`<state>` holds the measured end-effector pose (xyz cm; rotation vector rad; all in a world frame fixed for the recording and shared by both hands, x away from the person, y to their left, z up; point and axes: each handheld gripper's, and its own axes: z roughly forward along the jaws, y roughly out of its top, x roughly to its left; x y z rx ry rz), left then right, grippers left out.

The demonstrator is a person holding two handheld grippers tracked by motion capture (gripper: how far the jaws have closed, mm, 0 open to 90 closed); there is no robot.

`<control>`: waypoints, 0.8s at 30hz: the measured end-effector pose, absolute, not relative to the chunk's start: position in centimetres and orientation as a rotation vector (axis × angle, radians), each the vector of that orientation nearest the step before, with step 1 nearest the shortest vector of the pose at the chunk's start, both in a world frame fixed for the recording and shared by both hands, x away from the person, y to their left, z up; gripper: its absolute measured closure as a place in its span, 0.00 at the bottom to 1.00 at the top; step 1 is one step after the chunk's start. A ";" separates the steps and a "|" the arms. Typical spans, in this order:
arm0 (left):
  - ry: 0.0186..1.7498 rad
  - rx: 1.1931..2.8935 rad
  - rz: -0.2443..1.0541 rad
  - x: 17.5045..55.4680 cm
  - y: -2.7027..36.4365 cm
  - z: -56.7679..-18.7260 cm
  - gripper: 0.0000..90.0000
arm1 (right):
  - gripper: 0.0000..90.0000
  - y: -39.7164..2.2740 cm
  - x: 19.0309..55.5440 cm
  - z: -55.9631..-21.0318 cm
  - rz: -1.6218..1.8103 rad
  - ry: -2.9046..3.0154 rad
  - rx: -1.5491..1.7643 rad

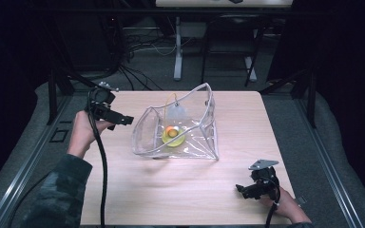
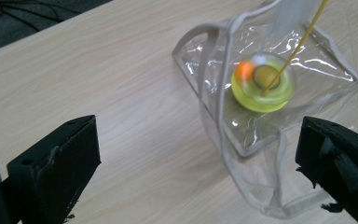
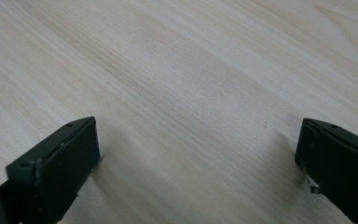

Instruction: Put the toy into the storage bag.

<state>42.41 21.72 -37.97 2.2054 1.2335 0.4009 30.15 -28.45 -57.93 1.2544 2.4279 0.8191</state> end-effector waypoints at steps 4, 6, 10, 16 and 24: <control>1.275 2.187 0.398 41.9 23.1 -39.0 0.00 | 0.00 -28.5 30.2 -57.9 0.813 2.430 1.249; 1.293 2.179 0.388 41.7 23.8 -39.6 0.00 | 0.00 -28.5 30.2 -57.9 0.815 2.429 1.249; 1.329 2.154 0.405 41.3 24.9 -40.9 0.00 | 0.00 -28.5 30.2 -57.9 0.816 2.427 1.251; 1.389 2.115 0.402 40.6 26.3 -43.0 0.00 | 0.00 -28.5 30.2 -57.9 0.816 2.427 1.251; 1.502 2.036 0.399 39.9 28.0 -47.2 0.00 | 0.00 -28.5 30.2 -57.9 0.813 2.428 1.250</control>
